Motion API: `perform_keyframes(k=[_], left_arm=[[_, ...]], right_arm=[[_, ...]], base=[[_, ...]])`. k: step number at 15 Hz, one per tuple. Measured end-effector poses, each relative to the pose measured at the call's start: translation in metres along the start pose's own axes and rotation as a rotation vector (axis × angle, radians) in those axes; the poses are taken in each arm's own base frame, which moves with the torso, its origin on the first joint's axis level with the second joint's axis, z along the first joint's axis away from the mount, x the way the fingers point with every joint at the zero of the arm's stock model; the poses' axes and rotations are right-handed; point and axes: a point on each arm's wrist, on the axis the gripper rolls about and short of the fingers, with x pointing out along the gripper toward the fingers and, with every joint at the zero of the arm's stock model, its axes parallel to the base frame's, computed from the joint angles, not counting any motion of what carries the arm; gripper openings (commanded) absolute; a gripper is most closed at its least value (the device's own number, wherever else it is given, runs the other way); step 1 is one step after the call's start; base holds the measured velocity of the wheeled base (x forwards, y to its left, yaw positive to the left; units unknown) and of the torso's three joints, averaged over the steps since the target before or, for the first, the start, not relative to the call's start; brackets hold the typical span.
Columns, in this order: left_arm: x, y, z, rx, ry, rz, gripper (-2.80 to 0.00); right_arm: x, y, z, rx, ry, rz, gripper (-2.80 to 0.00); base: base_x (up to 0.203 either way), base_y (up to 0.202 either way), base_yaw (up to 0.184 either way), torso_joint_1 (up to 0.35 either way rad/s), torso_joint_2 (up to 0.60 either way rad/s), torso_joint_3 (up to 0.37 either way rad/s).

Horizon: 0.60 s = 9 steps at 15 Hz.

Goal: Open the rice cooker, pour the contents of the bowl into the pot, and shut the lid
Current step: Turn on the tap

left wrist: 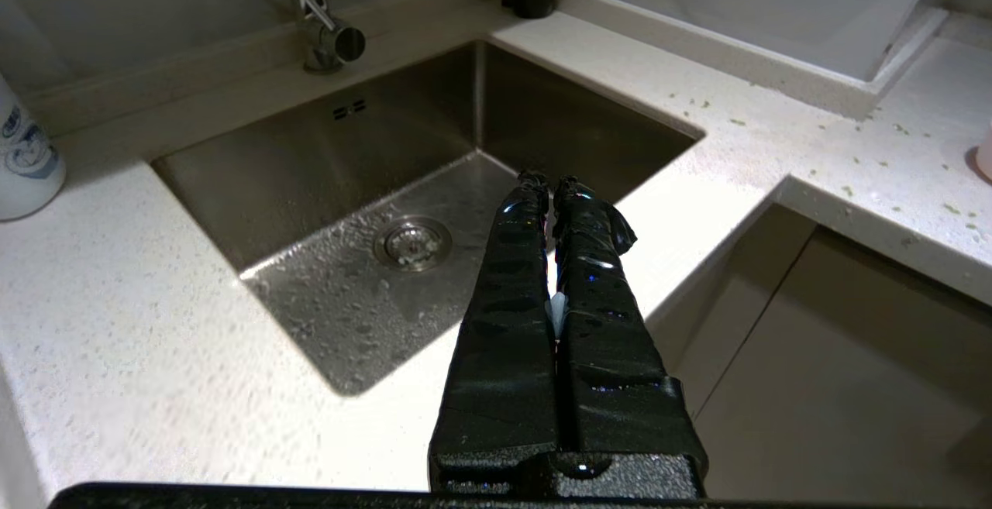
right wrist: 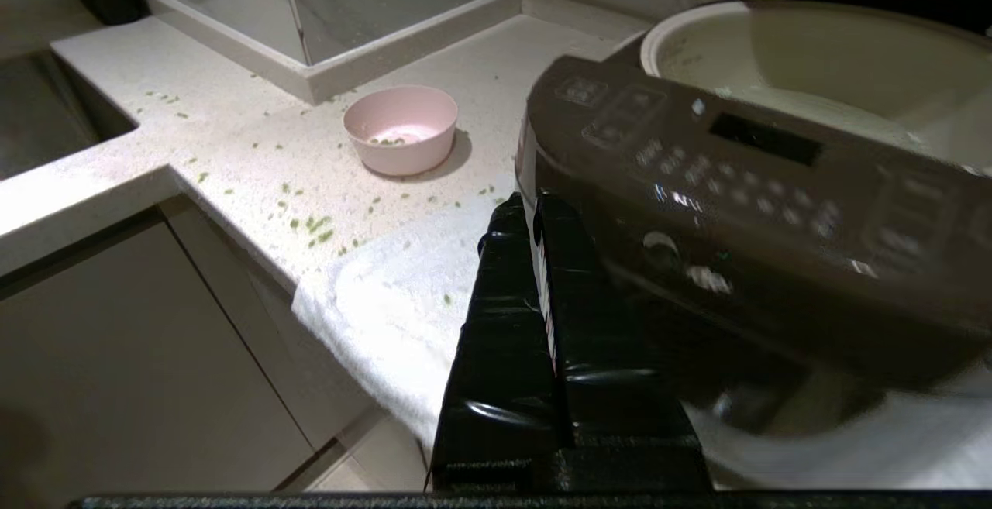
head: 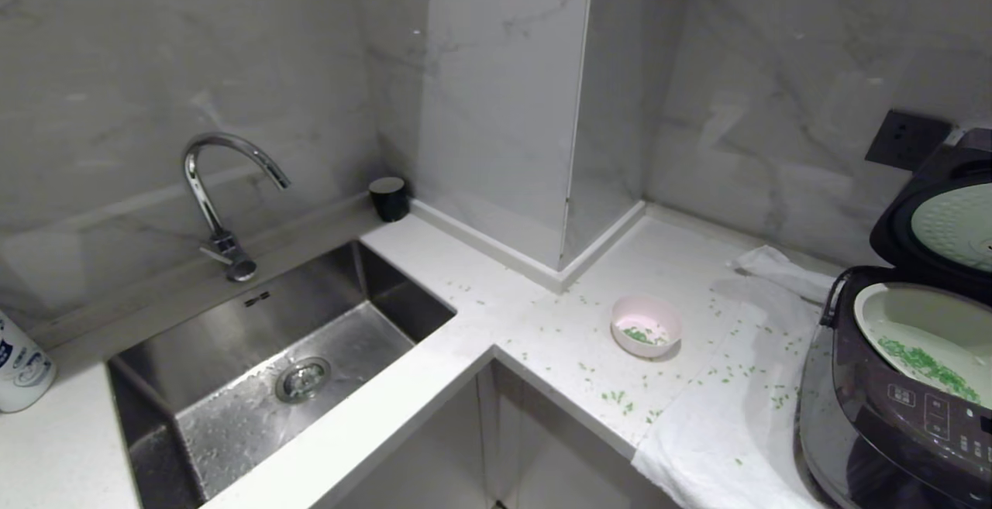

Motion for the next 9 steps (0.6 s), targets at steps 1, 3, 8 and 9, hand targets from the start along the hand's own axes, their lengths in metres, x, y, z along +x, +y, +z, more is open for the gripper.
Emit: perform_keyframes(k=[1, 3, 8, 9], left_arm=[[0.0000, 0.0000, 0.0000, 0.000, 0.000, 0.001, -2.80], [0.0000, 0.0000, 0.0000, 0.000, 0.000, 0.000, -2.80], [0.0000, 0.0001, -0.0001, -0.001, 0.001, -0.001, -2.80], [0.0000, 0.0000, 0.0000, -0.001, 0.000, -0.002, -2.80]], right_arm=[[0.0000, 0.0000, 0.0003, 0.001, -0.002, 0.000, -2.80], [0.0001, 0.0000, 0.0004, 0.002, -0.005, 0.000, -2.80], [0.0001, 0.0000, 0.0002, 0.003, -0.005, 0.000, -2.80], [0.0001, 0.0000, 0.0002, 0.002, -0.005, 0.000, -2.80]], base=[[0.187, 0.000, 0.003, 0.007, 0.00, 0.005], [0.201, 0.000, 0.001, 0.014, 0.01, 0.002], [0.106, 0.000, 0.001, 0.002, 0.00, 0.000], [0.000, 0.000, 0.000, 0.000, 0.00, 0.000]])
